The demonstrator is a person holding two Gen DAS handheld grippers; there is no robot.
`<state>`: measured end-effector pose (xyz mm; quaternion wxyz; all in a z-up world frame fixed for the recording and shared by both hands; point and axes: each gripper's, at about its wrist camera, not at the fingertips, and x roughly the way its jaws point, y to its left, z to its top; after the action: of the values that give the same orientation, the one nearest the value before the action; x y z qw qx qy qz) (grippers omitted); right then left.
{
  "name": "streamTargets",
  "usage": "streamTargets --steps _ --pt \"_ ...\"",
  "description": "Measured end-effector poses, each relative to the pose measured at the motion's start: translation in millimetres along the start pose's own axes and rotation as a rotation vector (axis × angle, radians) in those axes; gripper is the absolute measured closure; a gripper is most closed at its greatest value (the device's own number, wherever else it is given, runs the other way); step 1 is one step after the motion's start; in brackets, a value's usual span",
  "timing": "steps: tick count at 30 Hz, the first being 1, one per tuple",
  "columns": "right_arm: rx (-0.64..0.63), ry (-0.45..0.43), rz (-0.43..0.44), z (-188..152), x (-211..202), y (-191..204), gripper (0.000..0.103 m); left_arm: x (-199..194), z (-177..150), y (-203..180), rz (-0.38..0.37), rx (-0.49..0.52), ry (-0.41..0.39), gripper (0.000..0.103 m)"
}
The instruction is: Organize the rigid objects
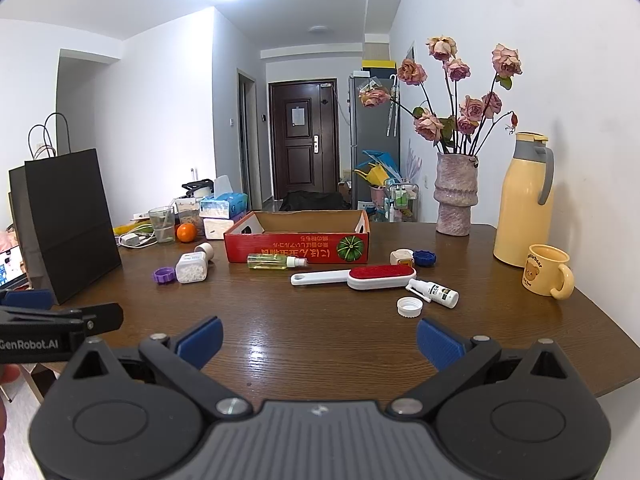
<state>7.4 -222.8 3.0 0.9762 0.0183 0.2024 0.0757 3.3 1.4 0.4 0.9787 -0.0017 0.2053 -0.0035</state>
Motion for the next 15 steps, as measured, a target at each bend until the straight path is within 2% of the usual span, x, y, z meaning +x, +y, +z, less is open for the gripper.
streamTargets --steps 15 --pt "-0.003 -0.001 -0.001 -0.2 -0.8 0.9 0.000 0.1 0.0 0.2 0.000 0.000 -0.001 0.000"
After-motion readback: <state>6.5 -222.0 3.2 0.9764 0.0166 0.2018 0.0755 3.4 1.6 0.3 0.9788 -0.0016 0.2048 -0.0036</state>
